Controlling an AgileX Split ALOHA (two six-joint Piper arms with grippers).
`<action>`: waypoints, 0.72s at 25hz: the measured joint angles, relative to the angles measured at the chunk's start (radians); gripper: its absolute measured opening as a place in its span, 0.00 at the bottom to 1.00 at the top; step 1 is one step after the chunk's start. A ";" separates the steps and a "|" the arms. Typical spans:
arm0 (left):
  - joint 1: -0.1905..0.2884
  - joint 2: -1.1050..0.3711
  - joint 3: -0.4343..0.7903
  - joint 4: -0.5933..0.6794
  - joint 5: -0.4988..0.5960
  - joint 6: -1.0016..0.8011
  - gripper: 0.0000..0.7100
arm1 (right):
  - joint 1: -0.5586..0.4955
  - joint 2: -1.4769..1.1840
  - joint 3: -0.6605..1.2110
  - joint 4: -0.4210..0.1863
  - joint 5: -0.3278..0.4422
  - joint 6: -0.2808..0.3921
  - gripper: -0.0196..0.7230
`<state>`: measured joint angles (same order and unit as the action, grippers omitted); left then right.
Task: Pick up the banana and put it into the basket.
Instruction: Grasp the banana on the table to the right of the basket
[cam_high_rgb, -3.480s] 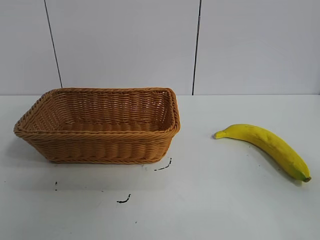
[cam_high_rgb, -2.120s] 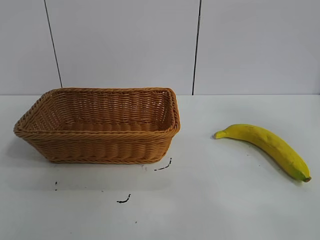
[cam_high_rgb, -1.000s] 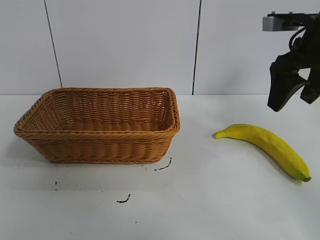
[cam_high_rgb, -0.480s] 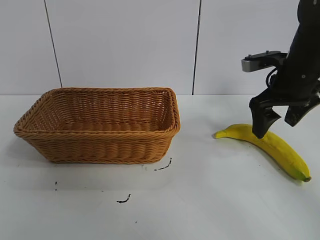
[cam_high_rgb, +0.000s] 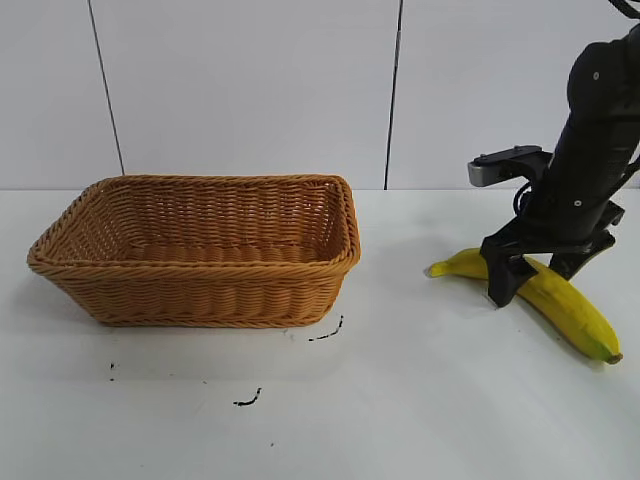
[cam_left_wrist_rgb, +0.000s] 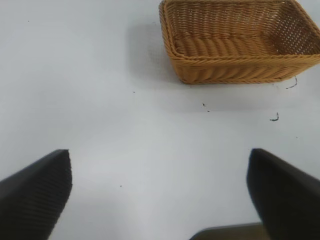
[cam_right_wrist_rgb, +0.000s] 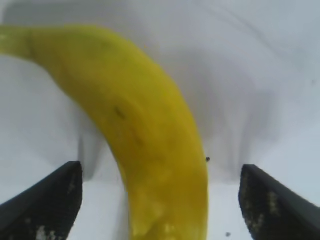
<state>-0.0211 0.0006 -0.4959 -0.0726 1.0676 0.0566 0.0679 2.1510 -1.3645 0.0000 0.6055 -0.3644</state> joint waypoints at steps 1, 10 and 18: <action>0.000 0.000 0.000 0.000 0.000 0.000 0.97 | 0.000 0.000 0.000 0.000 0.000 0.000 0.81; 0.000 0.000 0.000 0.000 0.000 0.000 0.97 | 0.000 0.000 0.000 0.000 -0.001 0.004 0.80; 0.000 0.000 0.000 0.000 0.000 0.000 0.97 | 0.000 0.000 0.000 0.000 -0.018 0.005 0.80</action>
<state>-0.0211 0.0006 -0.4959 -0.0726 1.0676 0.0566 0.0679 2.1510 -1.3645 0.0000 0.5879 -0.3591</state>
